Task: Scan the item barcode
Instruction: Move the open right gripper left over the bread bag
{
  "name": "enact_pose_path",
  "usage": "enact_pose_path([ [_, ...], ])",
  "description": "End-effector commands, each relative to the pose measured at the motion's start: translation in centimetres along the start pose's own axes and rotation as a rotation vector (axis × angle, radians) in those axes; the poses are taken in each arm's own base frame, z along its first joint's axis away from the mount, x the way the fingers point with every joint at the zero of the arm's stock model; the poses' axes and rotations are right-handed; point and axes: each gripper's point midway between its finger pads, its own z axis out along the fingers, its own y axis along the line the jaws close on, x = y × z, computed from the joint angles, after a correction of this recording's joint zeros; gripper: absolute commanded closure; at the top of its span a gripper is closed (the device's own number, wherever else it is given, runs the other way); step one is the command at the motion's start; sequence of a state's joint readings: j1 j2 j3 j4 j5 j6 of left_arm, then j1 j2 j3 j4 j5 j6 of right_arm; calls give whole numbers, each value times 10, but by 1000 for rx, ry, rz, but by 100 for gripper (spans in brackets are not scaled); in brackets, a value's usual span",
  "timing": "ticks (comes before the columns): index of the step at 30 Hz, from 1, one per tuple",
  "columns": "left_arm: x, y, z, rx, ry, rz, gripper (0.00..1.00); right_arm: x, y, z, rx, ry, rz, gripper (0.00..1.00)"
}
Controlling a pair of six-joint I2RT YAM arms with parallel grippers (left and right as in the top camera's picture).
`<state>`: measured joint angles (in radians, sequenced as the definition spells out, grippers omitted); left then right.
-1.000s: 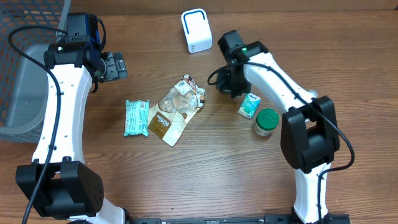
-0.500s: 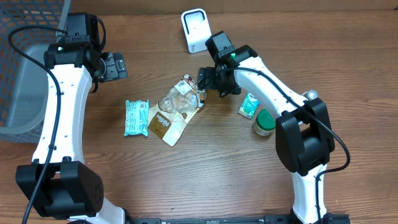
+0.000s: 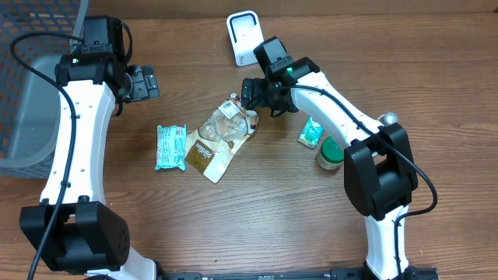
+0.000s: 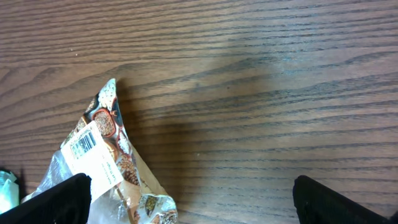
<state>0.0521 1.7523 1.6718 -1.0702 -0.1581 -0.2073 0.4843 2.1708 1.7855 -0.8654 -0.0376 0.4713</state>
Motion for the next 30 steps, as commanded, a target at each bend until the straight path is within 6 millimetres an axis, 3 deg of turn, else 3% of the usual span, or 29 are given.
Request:
enact_pose_path([
  [1,-6,-2,-8,2,-26,4,0,-3,-3,0,16,-12,4,0],
  [30,-6,-2,-8,2,-26,4,0,1,-5,0,21,2,5,0],
])
